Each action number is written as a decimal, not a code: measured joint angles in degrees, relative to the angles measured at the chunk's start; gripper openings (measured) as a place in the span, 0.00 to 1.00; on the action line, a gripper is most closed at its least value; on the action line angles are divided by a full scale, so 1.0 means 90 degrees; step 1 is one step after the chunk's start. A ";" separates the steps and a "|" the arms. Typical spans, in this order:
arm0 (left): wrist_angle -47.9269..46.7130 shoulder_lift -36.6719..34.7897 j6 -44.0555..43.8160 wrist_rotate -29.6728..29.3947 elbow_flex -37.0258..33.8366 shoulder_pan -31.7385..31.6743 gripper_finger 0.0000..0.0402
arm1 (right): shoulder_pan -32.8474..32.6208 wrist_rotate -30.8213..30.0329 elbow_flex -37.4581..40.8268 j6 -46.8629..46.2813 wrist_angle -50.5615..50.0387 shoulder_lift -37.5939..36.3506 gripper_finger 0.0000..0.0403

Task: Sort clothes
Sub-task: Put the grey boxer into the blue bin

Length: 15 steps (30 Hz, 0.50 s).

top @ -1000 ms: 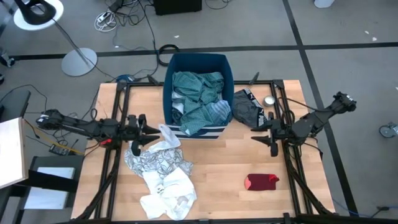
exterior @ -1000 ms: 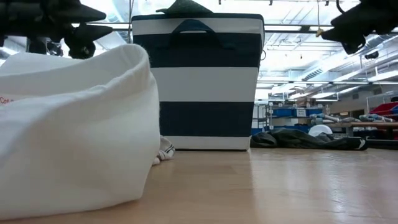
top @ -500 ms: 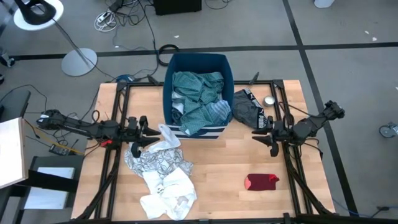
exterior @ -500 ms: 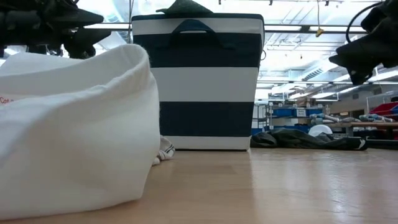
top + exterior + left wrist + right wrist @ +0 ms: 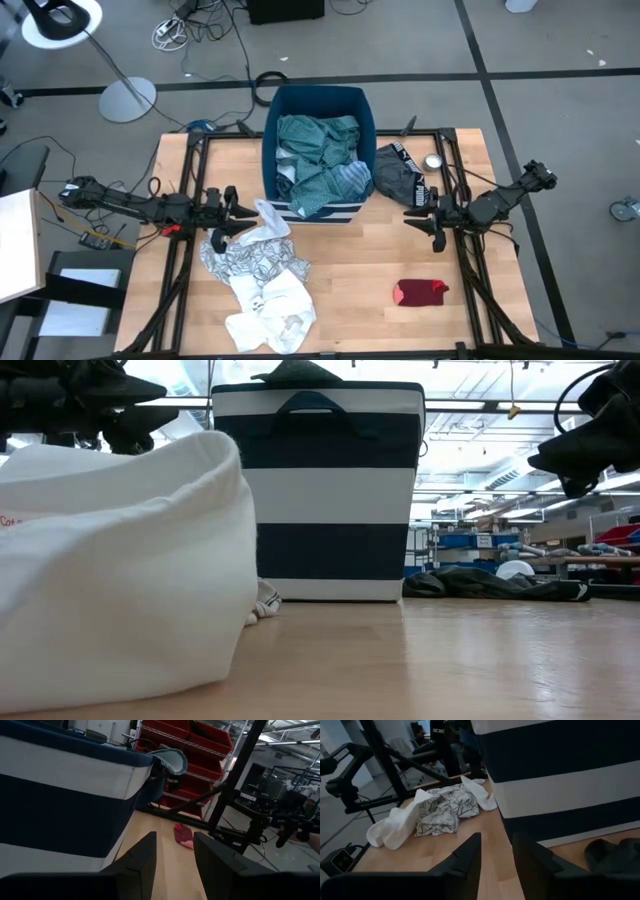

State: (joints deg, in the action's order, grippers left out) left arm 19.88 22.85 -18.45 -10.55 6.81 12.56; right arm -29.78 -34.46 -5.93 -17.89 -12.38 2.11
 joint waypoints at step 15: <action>0.0196 0.0000 -0.0022 0.0000 0.0000 -0.0007 0.34 | 0.0000 0.0005 0.0000 0.0003 0.0188 0.0005 0.28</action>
State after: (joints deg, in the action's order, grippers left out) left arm 21.64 22.85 -18.65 -10.55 6.81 12.49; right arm -29.78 -34.41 -5.93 -17.86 -10.69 2.15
